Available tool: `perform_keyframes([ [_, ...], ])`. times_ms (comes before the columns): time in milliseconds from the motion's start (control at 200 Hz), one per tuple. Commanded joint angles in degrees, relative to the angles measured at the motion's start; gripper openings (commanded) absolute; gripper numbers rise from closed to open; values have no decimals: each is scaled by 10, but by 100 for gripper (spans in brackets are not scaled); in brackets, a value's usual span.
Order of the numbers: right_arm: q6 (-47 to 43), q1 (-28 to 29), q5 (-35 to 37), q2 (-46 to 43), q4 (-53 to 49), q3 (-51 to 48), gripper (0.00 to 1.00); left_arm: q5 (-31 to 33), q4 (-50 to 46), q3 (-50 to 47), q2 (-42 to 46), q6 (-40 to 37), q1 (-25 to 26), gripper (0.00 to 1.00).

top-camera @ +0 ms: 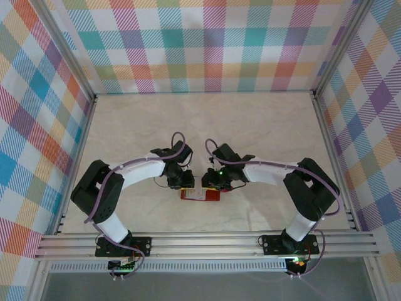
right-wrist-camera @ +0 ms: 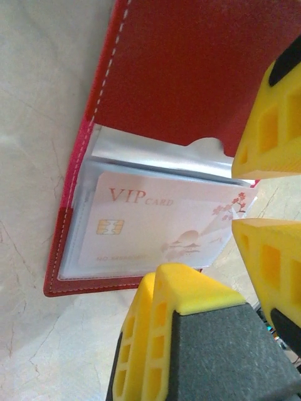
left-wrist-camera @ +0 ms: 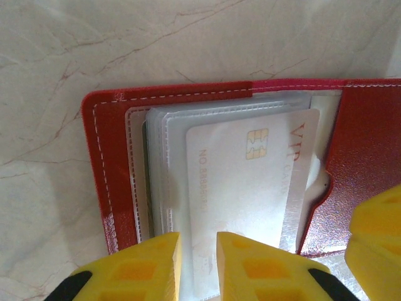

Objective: Take the credit cards out of the card holder

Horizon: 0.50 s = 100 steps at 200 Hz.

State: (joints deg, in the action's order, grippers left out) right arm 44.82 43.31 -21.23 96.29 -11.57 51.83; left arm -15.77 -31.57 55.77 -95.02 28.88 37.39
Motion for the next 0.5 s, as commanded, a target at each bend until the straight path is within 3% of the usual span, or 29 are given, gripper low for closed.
perform_keyframes([
  [0,10,-5,-22,14,30,-7,21,-1,-18,1,-7,-6,2,21],
  [495,30,-18,-55,38,105,-43,20,16,-26,-19,-34,-13,2,18],
])
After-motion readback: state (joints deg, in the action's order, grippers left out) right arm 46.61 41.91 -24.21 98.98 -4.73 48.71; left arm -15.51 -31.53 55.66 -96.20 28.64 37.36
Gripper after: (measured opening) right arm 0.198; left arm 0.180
